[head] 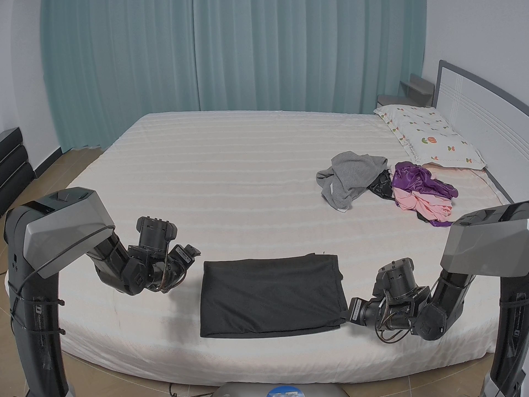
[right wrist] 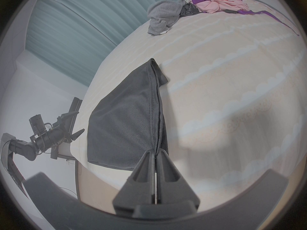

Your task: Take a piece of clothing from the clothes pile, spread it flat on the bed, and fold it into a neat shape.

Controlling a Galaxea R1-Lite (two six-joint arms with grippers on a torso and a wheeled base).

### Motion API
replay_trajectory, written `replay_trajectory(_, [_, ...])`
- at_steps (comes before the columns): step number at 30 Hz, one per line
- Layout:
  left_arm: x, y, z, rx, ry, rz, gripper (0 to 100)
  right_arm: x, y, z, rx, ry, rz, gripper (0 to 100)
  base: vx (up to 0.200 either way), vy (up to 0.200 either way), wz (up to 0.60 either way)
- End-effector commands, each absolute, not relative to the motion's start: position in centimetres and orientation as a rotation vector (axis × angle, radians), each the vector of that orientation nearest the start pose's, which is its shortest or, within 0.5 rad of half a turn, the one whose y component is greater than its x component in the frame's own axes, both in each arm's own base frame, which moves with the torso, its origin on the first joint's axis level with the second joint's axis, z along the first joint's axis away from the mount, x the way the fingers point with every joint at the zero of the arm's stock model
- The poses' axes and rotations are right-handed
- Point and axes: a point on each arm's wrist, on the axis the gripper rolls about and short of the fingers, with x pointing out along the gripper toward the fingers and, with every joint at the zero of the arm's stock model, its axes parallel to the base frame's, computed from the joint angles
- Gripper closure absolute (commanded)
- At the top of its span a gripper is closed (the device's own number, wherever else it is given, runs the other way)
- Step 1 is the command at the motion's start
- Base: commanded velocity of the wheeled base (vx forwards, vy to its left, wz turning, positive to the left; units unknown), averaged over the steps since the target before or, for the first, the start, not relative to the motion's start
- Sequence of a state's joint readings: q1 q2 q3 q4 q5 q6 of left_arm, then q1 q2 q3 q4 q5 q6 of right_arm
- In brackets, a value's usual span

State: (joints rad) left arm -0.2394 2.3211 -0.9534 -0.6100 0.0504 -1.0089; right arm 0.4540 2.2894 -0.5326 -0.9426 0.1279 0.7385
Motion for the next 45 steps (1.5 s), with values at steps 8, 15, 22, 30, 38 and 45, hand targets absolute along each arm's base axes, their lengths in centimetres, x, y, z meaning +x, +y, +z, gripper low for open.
replay_trajectory(8, [37.7, -9.1, -0.7, -0.845, 0.77, 0.211, 0, 27.4, 13.5, -3.5, 0.513, 0.969, 0.224, 100, 0.0, 0.0, 0.0])
replay_trajectory(15, [37.7, -9.1, -0.7, -0.847, 0.77, 0.212, 0, 28.0, 13.7, -3.0, 0.527, 0.938, 0.239, 0, 0.0, 0.0, 0.0])
replay_trajectory(22, [37.6, -9.1, -0.8, -0.848, 0.775, 0.214, 0, 32.1, 14.2, -1.6, 0.58, 0.805, 0.253, 0, 0.0, 0.0, 0.0])
replay_trajectory(30, [37.0, -9.4, -1.0, -0.842, 0.795, 0.209, 0, 37.0, 14.5, -3.5, 0.601, 0.719, 0.19, 0, 0.0, 0.0, 0.0])
replay_trajectory(38, [37.0, -9.5, -1.1, -0.839, 0.798, 0.209, 0, 39.9, 14.4, -3.3, 0.628, 0.711, 0.162, 0, 0.0, 0.0, 0.0])
replay_trajectory(45, [37.0, -9.5, -1.1, -0.839, 0.797, 0.21, 0, 40.9, 14.9, -3.3, 0.634, 0.722, 0.171, 0, 0.0, 0.0, 0.0])
